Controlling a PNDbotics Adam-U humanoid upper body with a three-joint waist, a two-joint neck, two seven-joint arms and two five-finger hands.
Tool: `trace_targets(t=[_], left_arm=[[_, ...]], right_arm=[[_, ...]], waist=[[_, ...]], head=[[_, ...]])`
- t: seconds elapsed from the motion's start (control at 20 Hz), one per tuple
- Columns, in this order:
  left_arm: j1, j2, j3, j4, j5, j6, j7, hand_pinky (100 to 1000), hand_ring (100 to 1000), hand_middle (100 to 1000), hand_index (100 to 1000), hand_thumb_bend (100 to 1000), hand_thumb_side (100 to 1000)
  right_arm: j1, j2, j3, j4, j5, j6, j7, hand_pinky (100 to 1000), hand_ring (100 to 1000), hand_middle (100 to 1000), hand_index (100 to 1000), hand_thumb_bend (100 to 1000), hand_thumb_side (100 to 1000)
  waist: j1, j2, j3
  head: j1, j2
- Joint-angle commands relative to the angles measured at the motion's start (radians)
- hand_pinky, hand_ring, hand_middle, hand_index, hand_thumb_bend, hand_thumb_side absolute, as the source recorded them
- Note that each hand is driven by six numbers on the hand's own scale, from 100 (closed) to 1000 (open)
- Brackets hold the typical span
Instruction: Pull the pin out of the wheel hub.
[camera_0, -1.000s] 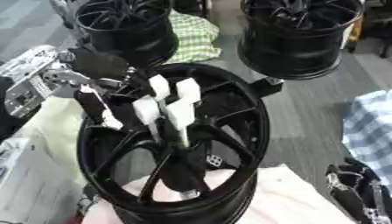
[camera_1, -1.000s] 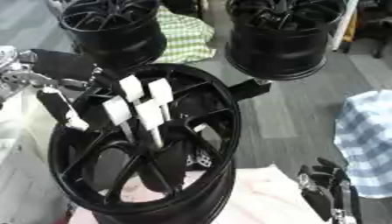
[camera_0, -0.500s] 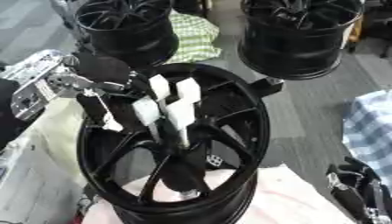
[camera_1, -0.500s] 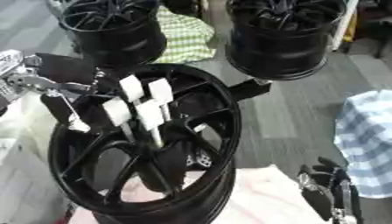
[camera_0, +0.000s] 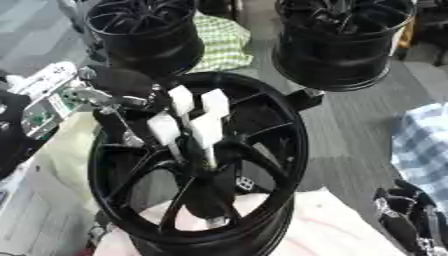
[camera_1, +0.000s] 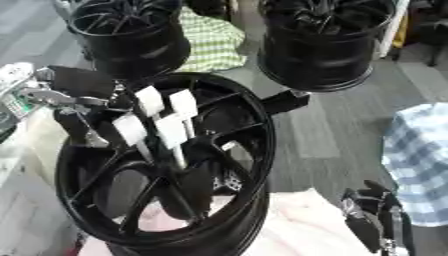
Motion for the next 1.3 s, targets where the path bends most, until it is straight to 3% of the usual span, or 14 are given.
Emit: trace_targets(t=[0.05,0.3,0.6,0.8,1.05,1.15,1.3], left_arm=[[-0.014,0.014,0.015,0.011,0.048,-0.35,-0.348,236,100,496,697,127,247],[-0.015,0.018,0.034,0.023,0.144,-0.35,-0.348,205,100,421,622,100,244],[-0.009,0.074,0.097,-0.04,0.283,-0.35,-0.348,194,100,405,608,100,248],[0.008,0.149,0.188,-0.096,0.402,-0.35,-0.348,192,100,407,612,100,248],[0.1,0.281,0.381,-0.104,0.562,-0.35,-0.348,196,100,429,638,100,246],[0.169,0.318,0.444,-0.069,0.579,-0.35,-0.348,204,100,458,663,100,247],[0.275,0.329,0.491,0.03,0.516,-0.35,-0.348,214,100,488,689,100,249]], right_arm=[[-0.008,-0.015,0.002,-0.018,0.009,-0.001,0.002,697,628,630,789,223,247],[-0.009,-0.014,0.003,-0.018,0.009,-0.001,0.002,697,628,630,789,221,248],[-0.01,-0.013,0.003,-0.015,0.007,-0.001,0.002,698,629,630,789,219,249],[-0.009,-0.012,0.001,-0.013,0.005,-0.001,0.0,697,629,630,789,218,248],[-0.005,-0.012,-0.008,-0.01,0.004,-0.001,-0.008,698,629,631,790,211,248],[-0.003,-0.013,-0.012,-0.01,0.004,0.0,-0.011,698,629,631,790,211,249],[0.0,-0.012,-0.015,-0.012,0.005,0.001,-0.014,698,629,631,789,211,249]], waist=[[-0.005,-0.008,0.001],[-0.005,-0.008,0.0],[-0.005,-0.008,0.002],[-0.004,-0.008,0.008],[-0.002,-0.01,0.029],[-0.002,-0.011,0.038],[-0.004,-0.012,0.045]], head=[[0.002,-0.002],[0.002,-0.002],[0.0,-0.002],[-0.004,-0.002],[-0.017,-0.002],[-0.023,-0.002],[-0.031,-0.002]])
